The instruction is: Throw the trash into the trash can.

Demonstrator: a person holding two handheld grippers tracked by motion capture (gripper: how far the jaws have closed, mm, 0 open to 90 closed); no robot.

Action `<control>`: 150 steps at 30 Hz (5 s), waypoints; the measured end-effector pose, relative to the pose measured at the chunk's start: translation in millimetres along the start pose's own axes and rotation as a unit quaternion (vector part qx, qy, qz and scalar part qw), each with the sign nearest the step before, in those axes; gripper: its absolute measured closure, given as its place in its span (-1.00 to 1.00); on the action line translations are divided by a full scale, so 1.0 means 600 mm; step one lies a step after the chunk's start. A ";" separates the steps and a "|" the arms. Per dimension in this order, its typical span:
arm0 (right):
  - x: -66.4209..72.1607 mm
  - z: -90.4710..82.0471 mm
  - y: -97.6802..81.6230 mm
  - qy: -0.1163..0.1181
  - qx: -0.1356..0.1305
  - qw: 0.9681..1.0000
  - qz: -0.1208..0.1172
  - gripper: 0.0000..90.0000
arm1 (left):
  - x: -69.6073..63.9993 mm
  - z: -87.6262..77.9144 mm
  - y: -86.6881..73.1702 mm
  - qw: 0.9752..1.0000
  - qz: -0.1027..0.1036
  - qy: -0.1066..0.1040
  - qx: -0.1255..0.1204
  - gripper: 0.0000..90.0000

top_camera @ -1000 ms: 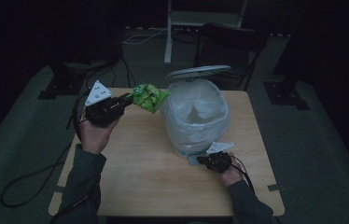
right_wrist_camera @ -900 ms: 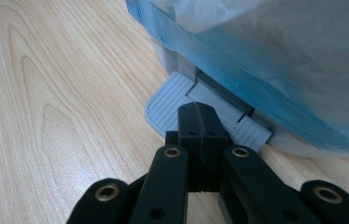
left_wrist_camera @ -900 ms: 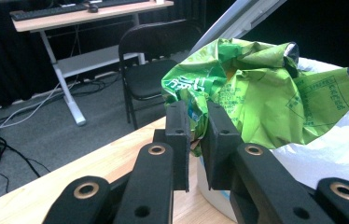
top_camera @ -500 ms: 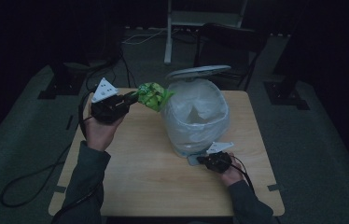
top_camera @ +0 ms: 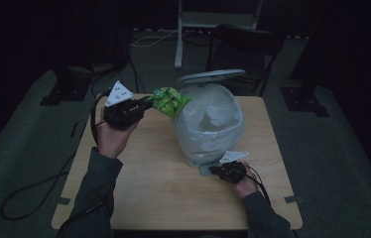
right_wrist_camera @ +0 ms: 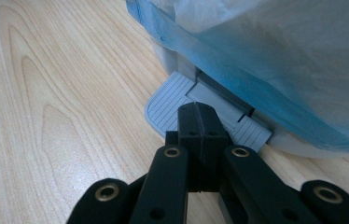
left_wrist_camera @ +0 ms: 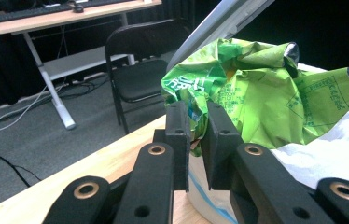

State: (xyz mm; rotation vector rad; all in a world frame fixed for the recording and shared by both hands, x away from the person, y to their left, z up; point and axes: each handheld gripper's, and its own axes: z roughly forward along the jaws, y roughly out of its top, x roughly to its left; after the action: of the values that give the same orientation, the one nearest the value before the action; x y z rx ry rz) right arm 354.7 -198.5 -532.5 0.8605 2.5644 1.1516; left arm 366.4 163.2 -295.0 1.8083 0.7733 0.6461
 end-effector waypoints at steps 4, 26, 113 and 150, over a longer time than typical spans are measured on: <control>0.000 0.000 0.000 0.000 0.000 1.000 0.000 1.00 | -0.004 0.006 0.003 1.000 0.001 -0.004 0.001 0.83; 0.000 0.000 0.000 0.001 0.000 1.000 0.000 1.00 | -0.025 0.040 0.023 1.000 0.010 -0.024 0.002 0.83; -0.001 0.000 -0.001 0.002 -0.002 1.000 0.000 1.00 | -0.053 0.146 0.061 0.998 0.021 -0.057 0.022 0.82; -0.001 0.000 -0.001 0.002 -0.002 1.000 0.001 1.00 | -0.039 0.125 0.047 0.998 0.020 -0.049 0.019 0.45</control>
State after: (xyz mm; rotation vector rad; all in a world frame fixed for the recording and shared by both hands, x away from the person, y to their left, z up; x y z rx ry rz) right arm 355.1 -198.9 -532.8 0.8602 2.5652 1.1598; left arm 411.8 93.4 -295.4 1.8799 0.6892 0.5673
